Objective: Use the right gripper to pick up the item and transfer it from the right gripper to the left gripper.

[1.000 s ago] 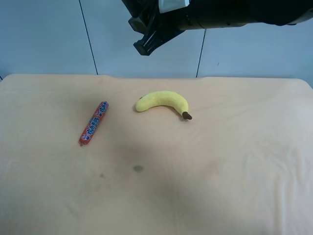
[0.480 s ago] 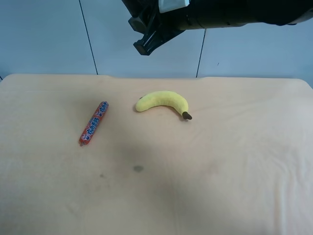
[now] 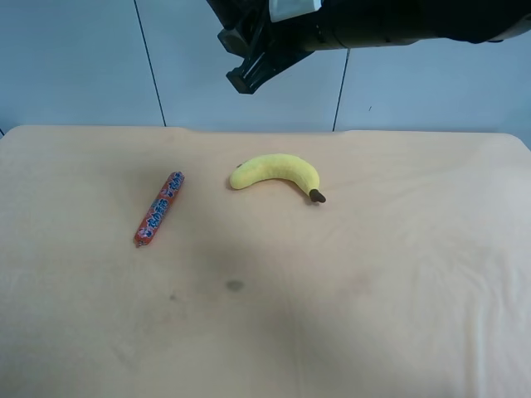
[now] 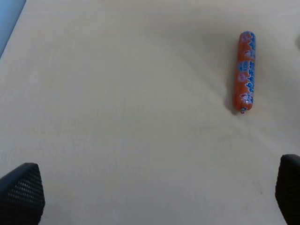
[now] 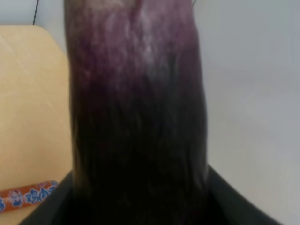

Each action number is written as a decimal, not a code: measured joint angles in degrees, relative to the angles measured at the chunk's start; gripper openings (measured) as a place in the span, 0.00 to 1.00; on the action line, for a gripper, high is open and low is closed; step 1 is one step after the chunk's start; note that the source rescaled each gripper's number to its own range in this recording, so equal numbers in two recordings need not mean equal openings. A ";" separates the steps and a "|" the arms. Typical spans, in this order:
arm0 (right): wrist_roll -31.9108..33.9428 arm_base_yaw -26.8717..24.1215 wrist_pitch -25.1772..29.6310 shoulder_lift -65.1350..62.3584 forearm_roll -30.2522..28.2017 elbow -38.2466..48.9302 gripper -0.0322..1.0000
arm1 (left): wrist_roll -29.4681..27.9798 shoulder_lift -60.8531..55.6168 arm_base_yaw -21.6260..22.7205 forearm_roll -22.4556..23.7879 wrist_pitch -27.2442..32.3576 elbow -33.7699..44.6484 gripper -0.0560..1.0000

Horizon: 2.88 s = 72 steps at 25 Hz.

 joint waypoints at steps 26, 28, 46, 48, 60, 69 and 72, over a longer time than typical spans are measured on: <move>0.00 0.00 0.05 0.00 0.00 0.00 0.03 | 9.04 26.81 0.00 -44.60 -37.40 -1.73 1.00; 0.00 0.00 0.05 0.00 0.00 0.00 0.03 | 12.68 28.89 0.00 -49.71 -39.48 -1.73 1.00; 0.00 0.00 0.05 0.00 0.00 0.00 0.03 | 44.17 42.56 0.00 -87.82 -31.35 -8.59 1.00; 0.00 0.00 0.05 0.00 0.00 0.00 0.03 | 47.76 43.72 -0.93 -91.35 -31.43 -8.59 1.00; 0.00 0.00 0.05 0.00 0.00 0.00 0.03 | 53.21 51.54 -21.97 -90.91 -53.03 -12.30 1.00; 0.00 0.00 0.05 0.00 0.00 0.00 0.03 | 53.26 59.87 -31.96 -86.85 -63.43 -15.79 1.00; 0.00 0.00 0.05 0.00 0.00 0.00 0.03 | 53.26 61.01 -31.97 -85.06 -62.65 -17.29 1.00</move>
